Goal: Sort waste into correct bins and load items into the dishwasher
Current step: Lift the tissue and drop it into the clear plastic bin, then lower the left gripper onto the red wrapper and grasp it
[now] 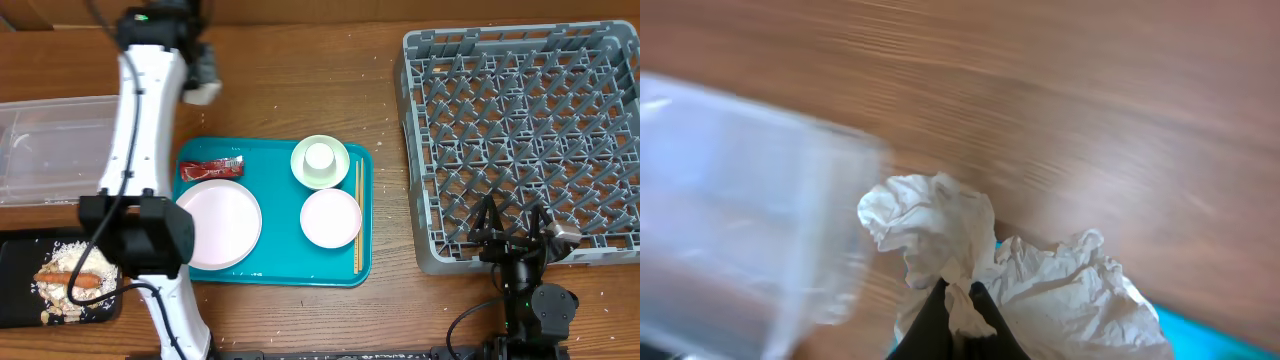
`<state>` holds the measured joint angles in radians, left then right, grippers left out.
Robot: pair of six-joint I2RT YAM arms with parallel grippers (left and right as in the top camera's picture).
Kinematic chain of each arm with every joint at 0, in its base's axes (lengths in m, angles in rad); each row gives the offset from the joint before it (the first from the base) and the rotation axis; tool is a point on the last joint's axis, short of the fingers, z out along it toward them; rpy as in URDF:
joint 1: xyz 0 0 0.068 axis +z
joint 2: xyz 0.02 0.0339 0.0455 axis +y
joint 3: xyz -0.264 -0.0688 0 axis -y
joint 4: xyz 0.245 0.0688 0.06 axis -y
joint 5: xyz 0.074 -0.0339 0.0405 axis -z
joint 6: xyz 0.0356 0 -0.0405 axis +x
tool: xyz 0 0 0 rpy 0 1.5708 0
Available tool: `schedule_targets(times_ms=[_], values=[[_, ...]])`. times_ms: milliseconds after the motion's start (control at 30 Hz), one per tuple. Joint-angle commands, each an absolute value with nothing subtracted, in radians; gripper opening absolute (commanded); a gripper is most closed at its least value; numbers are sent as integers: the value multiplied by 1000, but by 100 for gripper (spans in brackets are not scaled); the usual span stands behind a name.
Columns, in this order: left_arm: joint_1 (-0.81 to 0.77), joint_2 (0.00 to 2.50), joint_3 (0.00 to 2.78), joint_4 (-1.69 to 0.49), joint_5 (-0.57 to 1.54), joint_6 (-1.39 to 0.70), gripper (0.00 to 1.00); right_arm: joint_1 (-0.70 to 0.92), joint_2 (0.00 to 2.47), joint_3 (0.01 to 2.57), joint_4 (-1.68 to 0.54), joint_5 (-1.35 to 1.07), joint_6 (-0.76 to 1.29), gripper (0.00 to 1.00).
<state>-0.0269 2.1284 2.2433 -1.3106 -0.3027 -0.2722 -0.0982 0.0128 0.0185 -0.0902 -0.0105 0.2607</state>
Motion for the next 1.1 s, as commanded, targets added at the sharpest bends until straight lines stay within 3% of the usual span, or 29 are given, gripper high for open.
schedule_targets(times_ms=[0, 200, 267, 333, 700, 867, 1067], values=[[85, 2125, 2266, -1317, -445, -350, 4, -104, 3, 8, -84, -1, 254, 100], [262, 2125, 2264, -1340, -444, -478, 7, -104, 3, 8, -84, -1, 254, 100], [331, 2125, 2264, -1360, -404, -498, 36, -104, 3, 8, -84, -1, 254, 100], [374, 2125, 2264, -1381, -319, -498, 100, -104, 3, 8, -84, -1, 254, 100], [415, 2125, 2264, -1458, 25, -477, 100, -104, 3, 8, -84, -1, 254, 100], [328, 2125, 2262, -1486, 126, -326, 94, -104, 3, 8, -84, -1, 254, 100], [170, 2125, 2229, -1573, 123, -230, 96, -104, 3, 8, -84, -1, 254, 100]])
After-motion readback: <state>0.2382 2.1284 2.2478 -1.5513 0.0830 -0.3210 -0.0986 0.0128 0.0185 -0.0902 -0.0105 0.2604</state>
